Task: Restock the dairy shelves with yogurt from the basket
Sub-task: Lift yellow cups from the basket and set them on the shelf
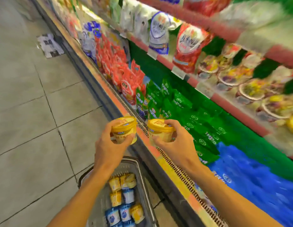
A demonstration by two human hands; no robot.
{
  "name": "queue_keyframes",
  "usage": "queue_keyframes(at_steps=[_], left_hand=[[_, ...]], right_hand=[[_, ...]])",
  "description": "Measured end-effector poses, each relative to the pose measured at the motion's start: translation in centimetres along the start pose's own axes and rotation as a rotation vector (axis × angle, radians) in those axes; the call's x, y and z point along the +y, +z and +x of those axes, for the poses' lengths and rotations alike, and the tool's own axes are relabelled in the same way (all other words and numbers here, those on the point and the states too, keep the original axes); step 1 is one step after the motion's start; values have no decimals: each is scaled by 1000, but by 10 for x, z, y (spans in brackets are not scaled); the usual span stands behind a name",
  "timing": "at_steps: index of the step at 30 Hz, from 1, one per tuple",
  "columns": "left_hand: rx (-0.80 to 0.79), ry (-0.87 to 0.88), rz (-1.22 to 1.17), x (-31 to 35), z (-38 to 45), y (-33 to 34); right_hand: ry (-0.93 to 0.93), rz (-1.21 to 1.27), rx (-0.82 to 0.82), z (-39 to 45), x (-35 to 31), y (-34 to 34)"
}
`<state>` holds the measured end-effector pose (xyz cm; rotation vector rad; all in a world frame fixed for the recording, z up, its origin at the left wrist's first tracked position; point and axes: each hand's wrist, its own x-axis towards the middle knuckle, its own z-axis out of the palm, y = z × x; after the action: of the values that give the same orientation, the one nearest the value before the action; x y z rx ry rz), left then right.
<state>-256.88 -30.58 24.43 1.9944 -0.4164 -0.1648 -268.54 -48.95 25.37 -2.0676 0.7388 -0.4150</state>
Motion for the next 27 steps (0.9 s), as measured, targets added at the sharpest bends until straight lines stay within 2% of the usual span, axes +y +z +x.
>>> queue_keyframes(at_steps=[1,3,4,6,7,9,13,18,21,27], left_hand=[[16,-11,-7,0,-2,-6],[-70,69,-39,65,5,26],[-54,56,-52,67,3,20],[-163,124,-111,126,0,62],[-159,114,-119,126,-3,62],[-255,167,-143,170,-10,104],[-343,192,-143,196,-22,152],[-503,256,-177,243,-53,254],[-608,242,-200,251,-66,299],[-611,289,-186,254,-70,372]], right_hand=[[-13,-1,8,0,1,0],[30,-16,120,-5,-6,-83],[24,-20,119,-4,-6,-82],[68,-48,225,-14,-1,-159],[58,-46,241,-13,3,-161],[103,-67,347,-26,13,-222],[149,-80,424,-40,37,-263],[271,-138,546,-62,99,-333],[335,-159,535,-65,125,-355],[341,-240,550,-50,157,-381]])
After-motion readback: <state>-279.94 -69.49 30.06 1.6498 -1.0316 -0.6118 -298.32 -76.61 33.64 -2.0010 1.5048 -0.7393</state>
